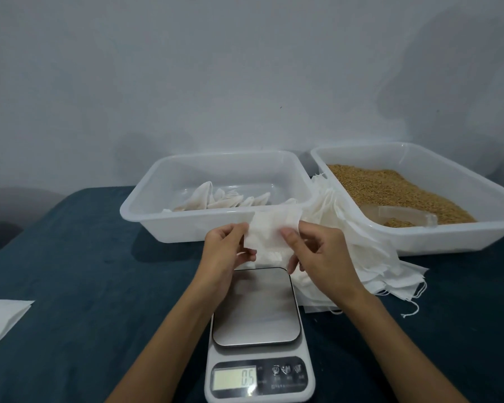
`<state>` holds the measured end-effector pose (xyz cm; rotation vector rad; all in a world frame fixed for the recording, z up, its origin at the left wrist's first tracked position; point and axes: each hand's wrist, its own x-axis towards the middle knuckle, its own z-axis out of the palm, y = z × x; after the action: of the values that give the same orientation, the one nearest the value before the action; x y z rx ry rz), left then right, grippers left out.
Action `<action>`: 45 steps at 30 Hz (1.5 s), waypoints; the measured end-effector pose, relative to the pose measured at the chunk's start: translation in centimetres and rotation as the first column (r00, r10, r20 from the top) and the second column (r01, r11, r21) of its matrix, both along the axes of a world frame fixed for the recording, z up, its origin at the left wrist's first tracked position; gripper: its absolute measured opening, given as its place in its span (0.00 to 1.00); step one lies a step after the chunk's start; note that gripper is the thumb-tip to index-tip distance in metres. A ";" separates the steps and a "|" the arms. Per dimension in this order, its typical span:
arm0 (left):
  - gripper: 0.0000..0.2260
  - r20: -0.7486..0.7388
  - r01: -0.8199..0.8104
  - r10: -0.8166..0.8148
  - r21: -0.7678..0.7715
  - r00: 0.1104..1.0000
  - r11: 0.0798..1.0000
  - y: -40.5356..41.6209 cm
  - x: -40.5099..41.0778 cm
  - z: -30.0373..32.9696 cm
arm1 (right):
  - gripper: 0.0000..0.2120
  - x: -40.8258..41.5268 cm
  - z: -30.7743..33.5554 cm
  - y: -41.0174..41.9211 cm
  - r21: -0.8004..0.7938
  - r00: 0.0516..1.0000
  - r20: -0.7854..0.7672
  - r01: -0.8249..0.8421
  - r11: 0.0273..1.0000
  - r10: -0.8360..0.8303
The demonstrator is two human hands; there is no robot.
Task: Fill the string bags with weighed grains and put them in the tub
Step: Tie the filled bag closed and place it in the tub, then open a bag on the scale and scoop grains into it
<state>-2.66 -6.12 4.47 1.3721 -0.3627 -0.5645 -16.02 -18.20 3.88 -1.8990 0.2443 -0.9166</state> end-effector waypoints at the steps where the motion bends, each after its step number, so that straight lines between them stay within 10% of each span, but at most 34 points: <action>1: 0.13 -0.003 0.004 -0.004 -0.004 1.000 1.000 0.0 -0.2 0.1 | 0.18 0.1 -0.2 0.0 -0.006 1.000 0.000 0.015 1.000 -0.015; 7: 0.08 0.089 0.038 -0.038 0.001 0.995 0.999 0.1 -0.9 -0.1 | 0.19 0.0 0.0 0.1 0.110 0.999 0.046 -0.008 0.994 0.003; 16: 0.04 0.079 -0.070 0.075 -0.064 0.994 0.995 0.1 -0.3 0.1 | 0.20 -0.2 0.2 0.1 -0.254 0.978 0.150 0.180 0.950 -0.145; 34: 0.06 0.117 -0.101 0.099 0.003 0.988 0.995 0.3 0.3 0.0 | 0.19 -0.3 1.1 0.7 0.208 0.994 0.028 -0.106 0.972 0.103; 37: 0.06 0.121 -0.108 0.099 0.073 0.988 0.991 0.3 0.4 -0.2 | 0.39 -0.3 1.1 0.4 0.258 0.992 -0.031 -0.109 0.960 0.121; 41: 0.04 0.524 -0.238 0.179 0.047 0.833 0.970 0.8 0.2 0.1 | 0.52 -1.0 2.4 -0.4 0.266 0.971 -0.196 -0.079 0.961 0.134; 45: 0.28 0.655 0.184 -0.240 0.155 0.716 0.971 1.2 -1.0 0.6 | 0.40 -1.8 5.7 -0.7 0.202 0.910 -0.397 -0.035 0.979 0.115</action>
<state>-3.65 -4.93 5.11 1.5969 -1.1152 -0.2430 -17.86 -18.93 9.60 -1.8882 0.4870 -0.4172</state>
